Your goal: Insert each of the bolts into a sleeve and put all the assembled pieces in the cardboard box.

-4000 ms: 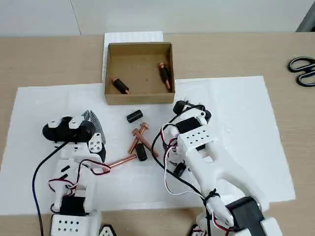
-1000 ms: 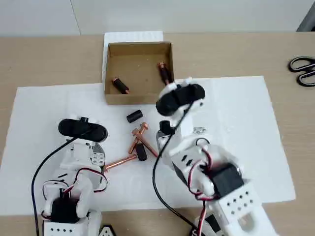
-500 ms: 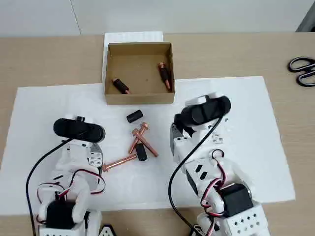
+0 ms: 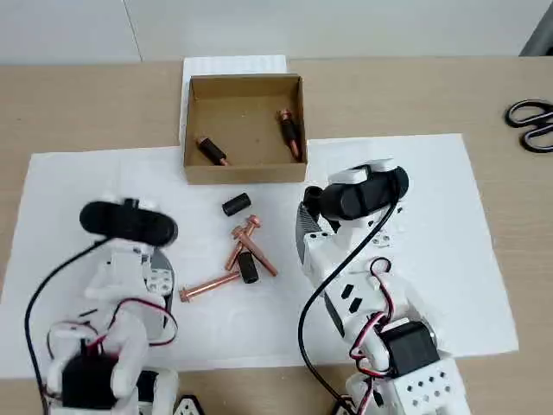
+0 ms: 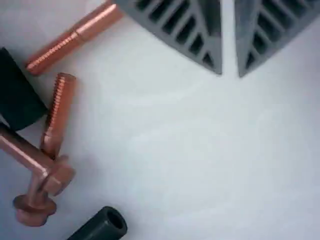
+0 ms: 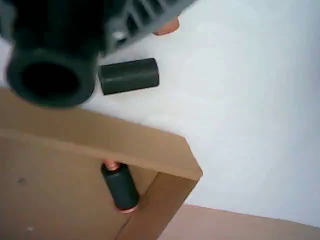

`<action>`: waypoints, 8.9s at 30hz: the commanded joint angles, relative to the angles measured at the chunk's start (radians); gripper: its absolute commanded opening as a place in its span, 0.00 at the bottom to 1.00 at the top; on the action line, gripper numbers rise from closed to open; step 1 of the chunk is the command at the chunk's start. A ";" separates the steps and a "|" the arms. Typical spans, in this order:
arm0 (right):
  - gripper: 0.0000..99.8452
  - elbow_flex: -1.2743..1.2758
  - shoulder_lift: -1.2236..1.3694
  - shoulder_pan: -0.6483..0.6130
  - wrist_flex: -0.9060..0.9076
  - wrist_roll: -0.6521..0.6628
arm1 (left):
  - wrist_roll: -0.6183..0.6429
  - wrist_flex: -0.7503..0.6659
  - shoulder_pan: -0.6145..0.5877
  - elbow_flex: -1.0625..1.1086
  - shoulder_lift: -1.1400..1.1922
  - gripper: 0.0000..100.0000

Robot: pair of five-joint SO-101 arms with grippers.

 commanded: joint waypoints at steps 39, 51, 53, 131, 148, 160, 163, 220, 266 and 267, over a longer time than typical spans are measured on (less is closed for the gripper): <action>0.00 0.336 -0.503 0.213 -0.232 0.183 | 0.870 0.069 0.290 -0.691 1.244 0.01; 0.00 0.341 -0.503 0.214 -0.223 0.184 | 1.082 0.074 0.457 -0.760 1.269 0.01; 0.00 0.341 -0.503 0.214 -0.223 0.184 | 1.102 0.044 0.431 -0.743 1.269 0.01; 0.00 0.384 -0.501 0.214 -0.223 0.184 | 1.277 -0.176 0.341 -0.700 1.622 0.09; 0.00 0.377 -0.501 0.214 -0.223 0.184 | 1.277 -0.170 0.344 -0.923 1.622 0.01; 0.00 0.384 -0.501 0.209 -0.222 0.184 | 1.277 0.120 0.414 -1.145 1.620 0.01; 0.00 0.385 -0.501 0.208 -0.222 0.184 | 1.277 0.226 0.420 -1.251 1.620 0.01; 0.00 0.334 -0.503 0.077 -0.228 0.186 | 0.752 0.140 0.497 -1.001 0.667 0.01; 0.00 0.565 -0.503 -0.038 -0.570 0.404 | 0.390 -1.281 0.494 0.262 -0.092 0.01; 0.00 0.565 -0.503 -0.038 -0.575 0.405 | 0.390 -1.280 0.494 0.265 -0.092 0.01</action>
